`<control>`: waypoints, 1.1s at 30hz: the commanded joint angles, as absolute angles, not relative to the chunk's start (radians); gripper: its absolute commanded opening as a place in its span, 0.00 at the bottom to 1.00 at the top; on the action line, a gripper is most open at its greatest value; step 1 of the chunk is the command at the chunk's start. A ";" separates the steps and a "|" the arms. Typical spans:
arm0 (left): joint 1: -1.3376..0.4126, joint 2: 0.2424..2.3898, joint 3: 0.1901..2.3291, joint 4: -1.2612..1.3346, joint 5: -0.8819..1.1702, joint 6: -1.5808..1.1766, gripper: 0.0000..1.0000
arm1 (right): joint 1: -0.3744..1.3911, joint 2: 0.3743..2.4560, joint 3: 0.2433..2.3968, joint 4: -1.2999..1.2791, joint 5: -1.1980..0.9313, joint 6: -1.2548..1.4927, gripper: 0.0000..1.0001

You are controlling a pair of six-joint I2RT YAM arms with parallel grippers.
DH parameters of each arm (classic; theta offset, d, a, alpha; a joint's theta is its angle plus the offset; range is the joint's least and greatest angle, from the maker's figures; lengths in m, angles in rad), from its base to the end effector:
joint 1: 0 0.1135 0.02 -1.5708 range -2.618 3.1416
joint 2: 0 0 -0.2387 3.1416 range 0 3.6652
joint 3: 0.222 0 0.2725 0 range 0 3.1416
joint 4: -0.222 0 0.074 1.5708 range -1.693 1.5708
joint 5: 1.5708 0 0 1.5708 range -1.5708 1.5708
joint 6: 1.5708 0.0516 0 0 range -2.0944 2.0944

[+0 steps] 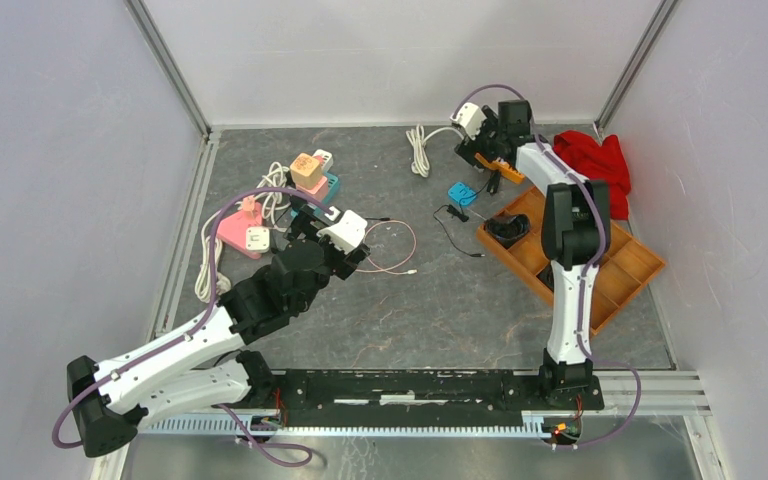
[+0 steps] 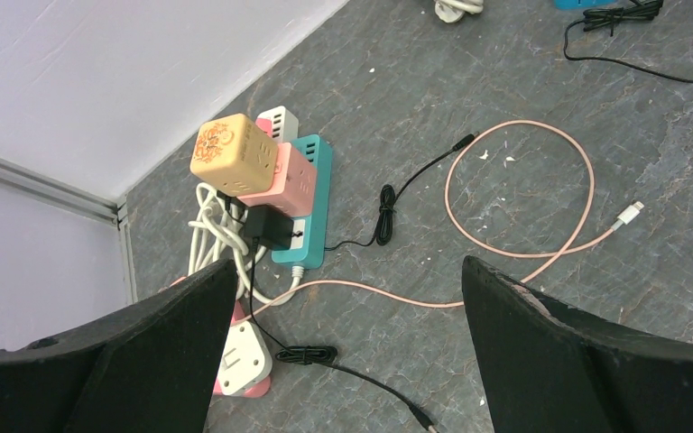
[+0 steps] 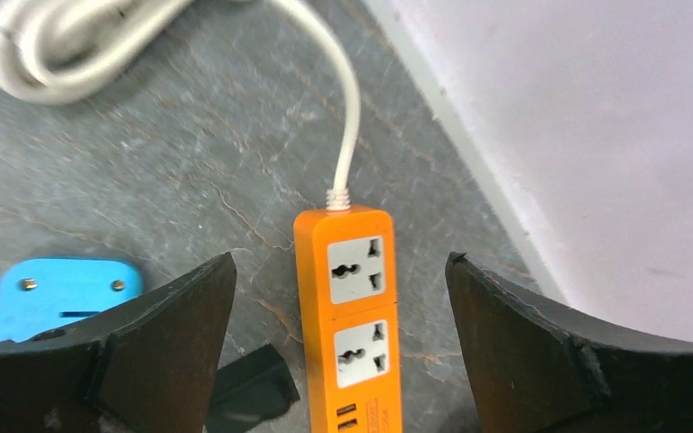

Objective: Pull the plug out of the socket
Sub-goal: Place the socket at the center of the board.

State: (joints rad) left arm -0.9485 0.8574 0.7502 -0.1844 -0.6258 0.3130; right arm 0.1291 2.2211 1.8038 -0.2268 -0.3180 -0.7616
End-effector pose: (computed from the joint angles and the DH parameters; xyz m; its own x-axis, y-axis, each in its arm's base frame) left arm 0.1676 -0.1818 0.2919 -0.0573 0.5081 -0.8594 0.3670 0.8113 0.4551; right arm 0.5237 0.0843 0.1767 -0.1755 -0.6838 -0.7083 -0.6789 0.6051 -0.4159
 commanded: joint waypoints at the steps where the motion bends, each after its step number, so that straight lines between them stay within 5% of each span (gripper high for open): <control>1: -0.945 0.845 0.746 -0.147 -0.631 0.321 1.00 | 0.129 2.038 1.748 -0.197 -0.407 -0.701 0.93; 22: -0.941 0.812 0.717 -0.104 -0.639 0.317 1.00 | 0.129 1.292 0.960 -0.163 -0.946 -0.542 0.98; 33: -0.907 0.830 0.705 -0.085 -0.624 0.296 1.00 | 0.130 1.180 0.700 -0.018 -1.048 -0.526 0.98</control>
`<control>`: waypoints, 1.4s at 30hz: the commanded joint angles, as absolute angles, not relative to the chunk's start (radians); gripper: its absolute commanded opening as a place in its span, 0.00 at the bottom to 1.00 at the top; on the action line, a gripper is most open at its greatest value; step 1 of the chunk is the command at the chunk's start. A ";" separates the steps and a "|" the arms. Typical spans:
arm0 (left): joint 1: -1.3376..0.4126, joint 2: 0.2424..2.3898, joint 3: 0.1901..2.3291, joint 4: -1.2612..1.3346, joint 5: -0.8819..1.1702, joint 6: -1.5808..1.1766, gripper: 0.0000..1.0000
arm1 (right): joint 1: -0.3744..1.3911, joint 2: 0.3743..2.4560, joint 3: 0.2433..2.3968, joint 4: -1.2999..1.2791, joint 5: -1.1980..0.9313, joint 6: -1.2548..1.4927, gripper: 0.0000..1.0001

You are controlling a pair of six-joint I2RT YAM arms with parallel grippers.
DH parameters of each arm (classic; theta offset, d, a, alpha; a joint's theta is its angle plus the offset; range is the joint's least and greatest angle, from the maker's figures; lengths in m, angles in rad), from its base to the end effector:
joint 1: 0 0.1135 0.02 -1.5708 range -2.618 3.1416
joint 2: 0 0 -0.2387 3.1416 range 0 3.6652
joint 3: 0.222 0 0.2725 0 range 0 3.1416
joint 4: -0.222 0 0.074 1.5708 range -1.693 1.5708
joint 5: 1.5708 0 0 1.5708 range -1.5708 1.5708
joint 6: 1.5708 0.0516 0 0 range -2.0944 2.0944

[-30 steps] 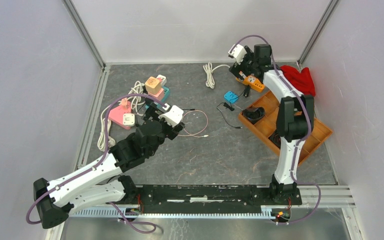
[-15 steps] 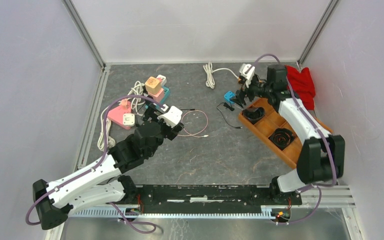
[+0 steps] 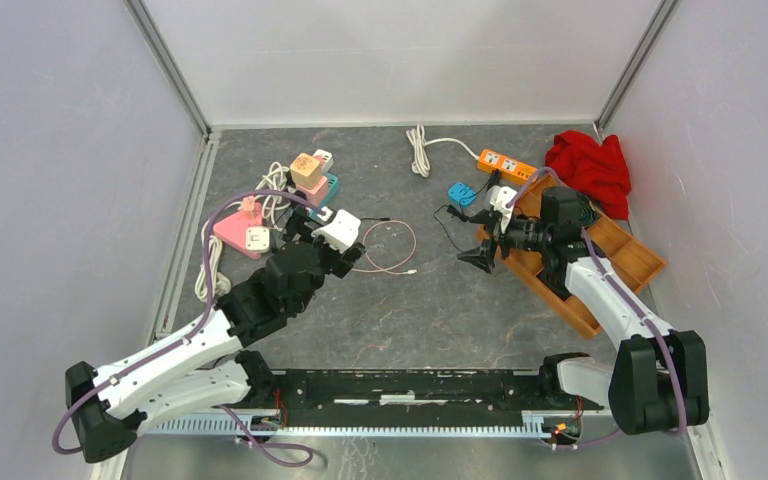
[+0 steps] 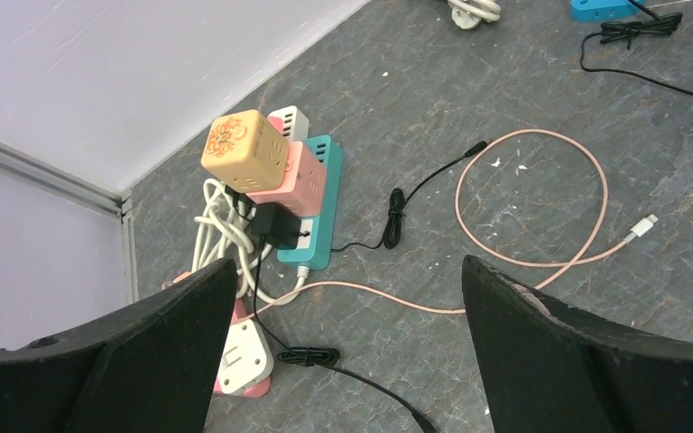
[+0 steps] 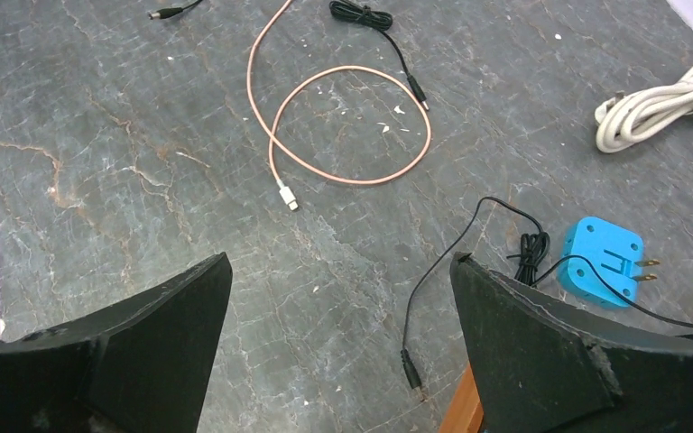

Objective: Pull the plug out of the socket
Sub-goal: Place the socket at the center of the board, then remove the plug from the socket.

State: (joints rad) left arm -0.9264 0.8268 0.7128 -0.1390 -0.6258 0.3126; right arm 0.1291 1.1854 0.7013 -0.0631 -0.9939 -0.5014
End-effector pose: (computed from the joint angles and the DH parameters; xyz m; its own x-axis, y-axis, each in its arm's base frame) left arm 0.1692 -0.1748 0.2895 -0.0486 0.4796 -0.8762 0.3387 0.8331 0.4373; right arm 0.2728 0.0790 0.2109 -0.0775 -0.2744 -0.9585 -0.9320 0.3613 -0.0281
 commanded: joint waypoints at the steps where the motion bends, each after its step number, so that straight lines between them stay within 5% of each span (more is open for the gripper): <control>1: -0.901 0.831 0.704 -0.081 -0.622 0.295 1.00 | 0.129 1.184 0.705 -0.041 -1.048 -0.543 0.98; 16: -0.562 0.879 0.740 0.023 -0.247 0.028 1.00 | 0.129 1.190 0.709 -0.134 -1.084 -0.653 0.98; 25: -0.283 1.173 0.959 0.022 0.041 -0.159 1.00 | 0.129 1.201 0.721 -0.176 -1.100 -0.692 0.98; 34: -0.187 1.587 1.352 -0.195 -0.019 -0.157 1.00 | 0.152 1.225 0.738 -0.233 -1.035 -0.773 0.98; 42: -0.179 1.734 1.540 -0.376 -0.005 0.077 1.00 | 0.185 1.245 0.753 -0.271 -1.004 -0.813 0.98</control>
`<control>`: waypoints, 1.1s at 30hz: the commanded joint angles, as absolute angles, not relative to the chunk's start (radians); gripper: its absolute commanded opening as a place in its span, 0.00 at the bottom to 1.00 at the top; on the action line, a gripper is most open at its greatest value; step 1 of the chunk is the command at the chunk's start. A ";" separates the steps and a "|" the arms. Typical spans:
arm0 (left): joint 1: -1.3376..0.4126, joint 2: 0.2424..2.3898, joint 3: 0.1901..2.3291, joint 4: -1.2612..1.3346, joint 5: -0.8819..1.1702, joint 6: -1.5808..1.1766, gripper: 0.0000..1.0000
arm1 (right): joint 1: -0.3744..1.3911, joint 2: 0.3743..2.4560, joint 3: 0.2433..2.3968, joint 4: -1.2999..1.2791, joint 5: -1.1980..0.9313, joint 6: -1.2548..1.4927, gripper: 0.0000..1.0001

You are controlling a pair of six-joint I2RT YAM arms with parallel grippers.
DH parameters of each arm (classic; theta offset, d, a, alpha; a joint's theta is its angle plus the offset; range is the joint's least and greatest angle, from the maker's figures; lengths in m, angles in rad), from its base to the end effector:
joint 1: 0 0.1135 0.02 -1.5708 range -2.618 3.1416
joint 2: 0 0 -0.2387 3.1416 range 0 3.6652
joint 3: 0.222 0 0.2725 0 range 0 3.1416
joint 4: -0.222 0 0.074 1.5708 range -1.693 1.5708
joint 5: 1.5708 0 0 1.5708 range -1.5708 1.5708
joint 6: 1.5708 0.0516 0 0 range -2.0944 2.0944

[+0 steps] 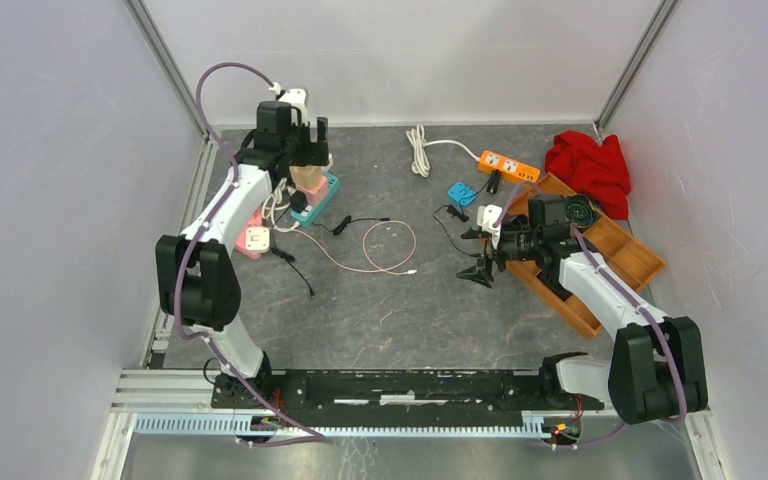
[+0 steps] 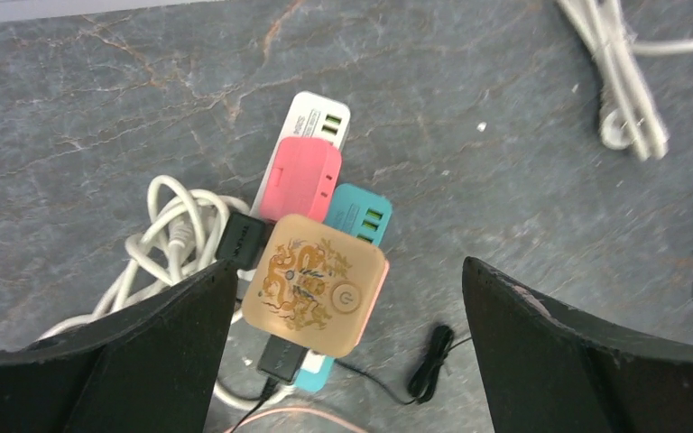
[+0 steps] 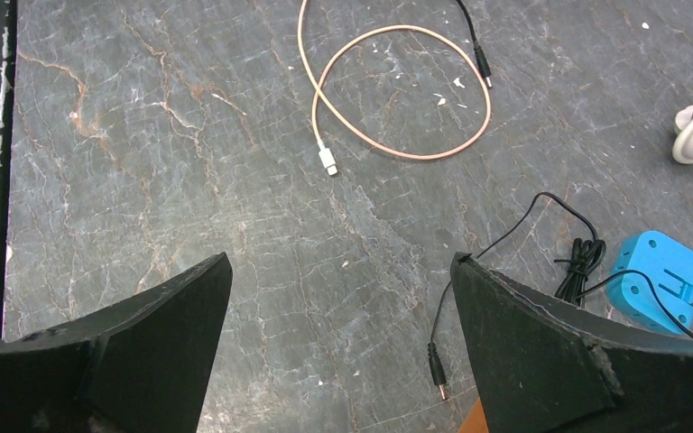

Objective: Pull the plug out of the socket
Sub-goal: Remove the plug from the socket.

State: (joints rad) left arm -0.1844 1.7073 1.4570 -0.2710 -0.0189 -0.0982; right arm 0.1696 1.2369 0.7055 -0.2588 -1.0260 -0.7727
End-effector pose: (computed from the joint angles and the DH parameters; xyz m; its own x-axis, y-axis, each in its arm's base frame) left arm 0.4266 -0.0786 0.2797 -0.5036 -0.0058 -0.8639 0.1184 0.9901 -0.0757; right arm 0.2609 0.0894 0.1845 -0.0263 -0.3715 -0.9280 -0.9762 0.2093 -0.0561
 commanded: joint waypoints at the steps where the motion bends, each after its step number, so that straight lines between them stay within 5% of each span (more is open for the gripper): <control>1: -0.179 1.745 1.547 -0.386 -0.005 0.116 1.00 | 0.190 1.248 0.753 -0.271 -1.000 -0.816 0.98; 10: -0.178 1.830 1.614 -0.475 0.116 0.356 0.94 | 0.210 1.269 0.762 -0.295 -0.982 -0.841 0.98; 20: -0.164 1.941 1.740 -0.598 0.143 0.359 0.82 | 0.222 1.283 0.768 -0.312 -0.969 -0.856 0.98; 33: -0.153 1.962 1.741 -0.610 0.122 0.340 0.78 | 0.223 1.290 0.778 -0.332 -0.969 -0.871 0.98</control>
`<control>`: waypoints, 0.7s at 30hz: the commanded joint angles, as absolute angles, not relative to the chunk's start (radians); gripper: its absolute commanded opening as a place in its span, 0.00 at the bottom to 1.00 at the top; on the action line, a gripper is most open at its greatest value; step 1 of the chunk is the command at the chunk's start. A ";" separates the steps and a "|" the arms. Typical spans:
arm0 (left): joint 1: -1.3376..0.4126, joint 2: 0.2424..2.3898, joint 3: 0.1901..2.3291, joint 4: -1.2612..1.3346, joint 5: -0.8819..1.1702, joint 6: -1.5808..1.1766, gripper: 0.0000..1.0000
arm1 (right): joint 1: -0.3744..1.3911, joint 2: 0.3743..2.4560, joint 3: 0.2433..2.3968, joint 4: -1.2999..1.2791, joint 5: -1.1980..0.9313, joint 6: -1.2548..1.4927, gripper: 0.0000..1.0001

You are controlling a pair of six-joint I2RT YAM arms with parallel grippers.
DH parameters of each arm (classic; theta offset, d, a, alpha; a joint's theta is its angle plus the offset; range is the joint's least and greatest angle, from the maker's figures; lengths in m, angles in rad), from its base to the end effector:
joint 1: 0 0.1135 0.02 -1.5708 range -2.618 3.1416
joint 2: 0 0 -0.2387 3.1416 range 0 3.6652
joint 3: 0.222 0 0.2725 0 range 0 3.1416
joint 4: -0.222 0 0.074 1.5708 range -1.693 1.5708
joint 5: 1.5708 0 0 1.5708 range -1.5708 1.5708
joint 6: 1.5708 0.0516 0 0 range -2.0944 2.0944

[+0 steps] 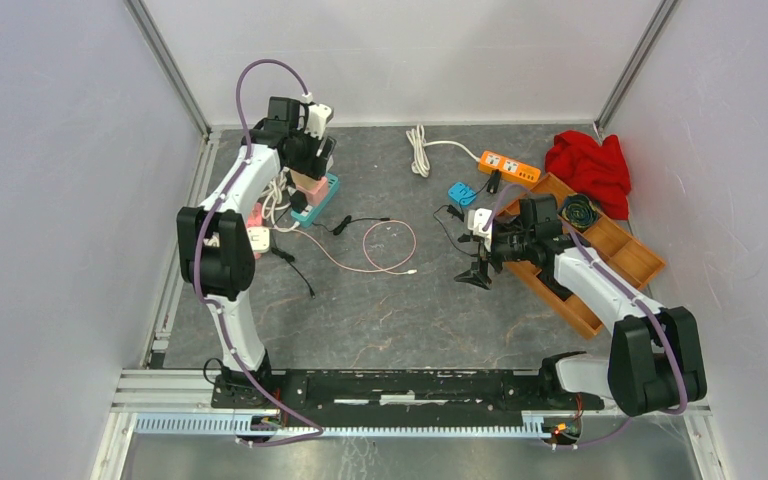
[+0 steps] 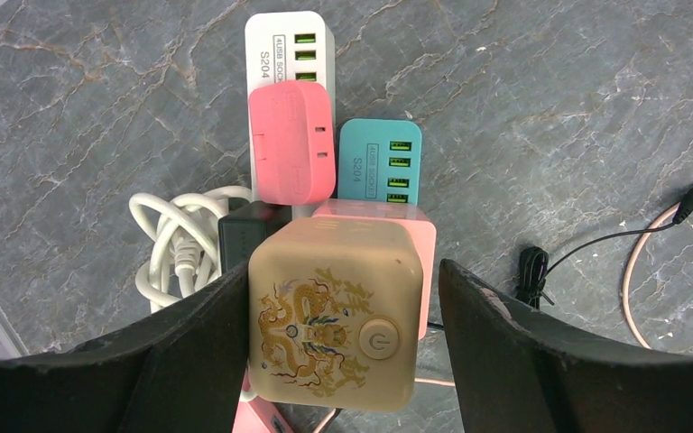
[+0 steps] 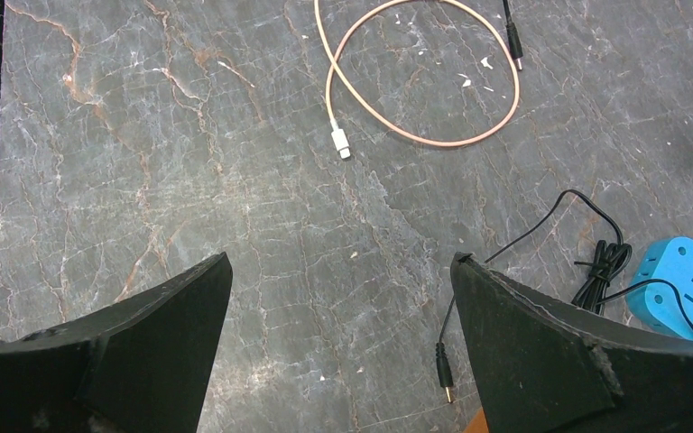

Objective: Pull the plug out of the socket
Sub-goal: Remove the plug from the socket.

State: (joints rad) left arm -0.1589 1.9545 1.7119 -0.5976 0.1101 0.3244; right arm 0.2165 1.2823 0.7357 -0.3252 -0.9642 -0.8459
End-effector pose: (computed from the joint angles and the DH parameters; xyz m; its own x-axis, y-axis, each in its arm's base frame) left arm 0.4586 -0.0792 0.2359 -0.6238 0.4208 -0.6586 0.4521 0.8817 0.1351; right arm 0.2613 0.1009 0.1763 -0.0176 -0.4408 -0.8974 -0.9832 0.1708 -0.0647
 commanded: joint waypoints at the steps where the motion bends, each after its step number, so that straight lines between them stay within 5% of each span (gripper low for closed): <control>1: -0.153 1.962 1.740 -0.612 0.119 0.340 0.77 | 0.225 1.292 0.778 -0.333 -0.969 -0.873 0.98; 21: -0.153 1.960 1.735 -0.625 0.087 0.326 0.70 | 0.228 1.310 0.796 -0.367 -0.968 -0.896 0.98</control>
State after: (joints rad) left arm -0.1574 1.9545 1.7119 -0.6094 0.0803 0.3241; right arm 0.2207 1.3067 0.7521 -0.3592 -0.9630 -0.8711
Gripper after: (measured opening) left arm 0.720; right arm 0.982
